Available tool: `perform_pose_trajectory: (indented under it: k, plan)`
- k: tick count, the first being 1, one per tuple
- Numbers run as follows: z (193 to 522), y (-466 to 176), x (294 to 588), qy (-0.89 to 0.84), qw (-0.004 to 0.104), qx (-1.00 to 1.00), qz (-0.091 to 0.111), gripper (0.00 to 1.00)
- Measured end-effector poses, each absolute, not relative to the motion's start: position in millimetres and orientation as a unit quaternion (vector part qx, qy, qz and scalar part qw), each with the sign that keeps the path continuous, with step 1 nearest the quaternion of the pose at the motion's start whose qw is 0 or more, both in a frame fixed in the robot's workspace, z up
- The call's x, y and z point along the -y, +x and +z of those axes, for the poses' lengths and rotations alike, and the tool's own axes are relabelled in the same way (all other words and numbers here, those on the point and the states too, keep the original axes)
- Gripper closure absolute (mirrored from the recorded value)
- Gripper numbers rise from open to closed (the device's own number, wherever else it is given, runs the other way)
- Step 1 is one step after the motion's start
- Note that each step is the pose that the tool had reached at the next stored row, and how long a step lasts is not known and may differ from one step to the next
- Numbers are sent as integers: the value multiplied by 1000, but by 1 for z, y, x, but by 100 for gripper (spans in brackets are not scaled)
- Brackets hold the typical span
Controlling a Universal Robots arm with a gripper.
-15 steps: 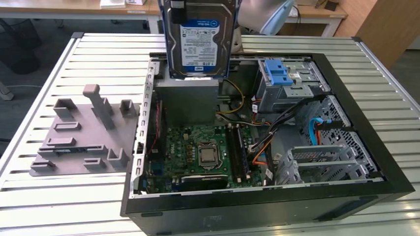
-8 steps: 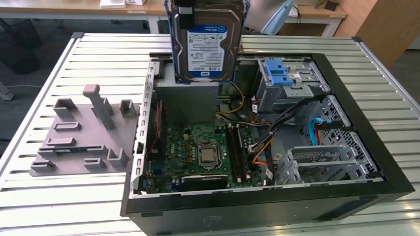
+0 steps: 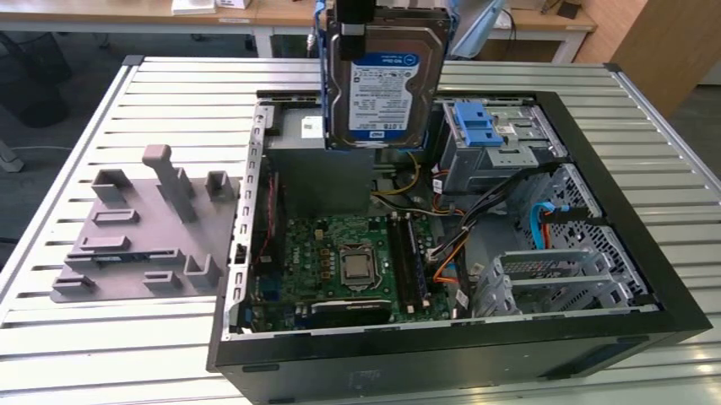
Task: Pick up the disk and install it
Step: 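Pick up the disk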
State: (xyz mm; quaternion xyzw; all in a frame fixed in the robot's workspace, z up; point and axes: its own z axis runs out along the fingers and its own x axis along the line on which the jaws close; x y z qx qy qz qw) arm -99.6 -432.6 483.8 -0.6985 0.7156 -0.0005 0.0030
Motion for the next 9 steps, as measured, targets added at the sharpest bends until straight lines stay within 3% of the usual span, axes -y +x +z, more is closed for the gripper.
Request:
perform_pose_trajectory:
  k: [9]
  plan:
    - [481,-88,437,-698,3,-716,-1,64]
